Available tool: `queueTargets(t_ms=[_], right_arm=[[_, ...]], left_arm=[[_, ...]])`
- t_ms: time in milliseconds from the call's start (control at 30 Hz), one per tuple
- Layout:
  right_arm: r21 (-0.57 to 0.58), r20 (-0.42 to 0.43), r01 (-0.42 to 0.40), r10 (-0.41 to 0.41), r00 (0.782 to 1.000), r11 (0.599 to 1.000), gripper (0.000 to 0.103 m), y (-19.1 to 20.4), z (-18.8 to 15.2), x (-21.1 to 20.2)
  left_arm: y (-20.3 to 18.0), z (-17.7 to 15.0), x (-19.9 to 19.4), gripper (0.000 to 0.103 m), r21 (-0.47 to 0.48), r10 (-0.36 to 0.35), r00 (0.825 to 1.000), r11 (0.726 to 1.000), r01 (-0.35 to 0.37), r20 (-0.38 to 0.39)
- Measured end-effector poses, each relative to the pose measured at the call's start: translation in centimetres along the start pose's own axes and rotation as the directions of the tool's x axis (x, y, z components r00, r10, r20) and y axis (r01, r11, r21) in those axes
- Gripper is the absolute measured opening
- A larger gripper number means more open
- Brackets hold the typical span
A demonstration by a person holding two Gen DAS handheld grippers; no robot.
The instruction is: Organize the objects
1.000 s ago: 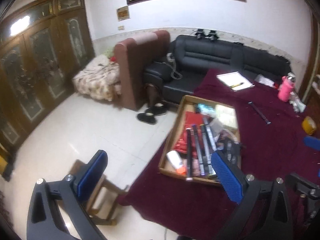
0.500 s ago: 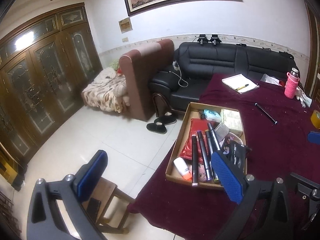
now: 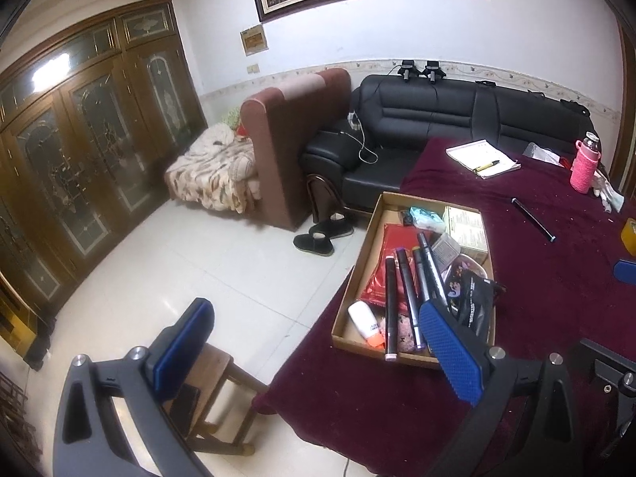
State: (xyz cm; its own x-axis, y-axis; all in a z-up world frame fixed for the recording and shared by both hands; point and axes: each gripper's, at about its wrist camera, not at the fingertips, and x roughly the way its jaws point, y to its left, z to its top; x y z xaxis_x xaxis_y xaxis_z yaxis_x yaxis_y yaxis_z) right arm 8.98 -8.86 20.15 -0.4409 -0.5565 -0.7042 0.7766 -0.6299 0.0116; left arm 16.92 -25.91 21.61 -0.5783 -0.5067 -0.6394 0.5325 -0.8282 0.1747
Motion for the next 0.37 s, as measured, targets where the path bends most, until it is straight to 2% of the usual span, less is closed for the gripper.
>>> queueTargets(t_ms=[367], right_arm=[[0.000, -0.003, -0.002, 0.002, 1.000, 1.000, 0.103, 0.08, -0.18, 0.25]], left_arm=[[-0.33, -0.39, 0.20, 0.103, 0.012, 0.023, 1.000, 1.000, -0.022, -0.003]])
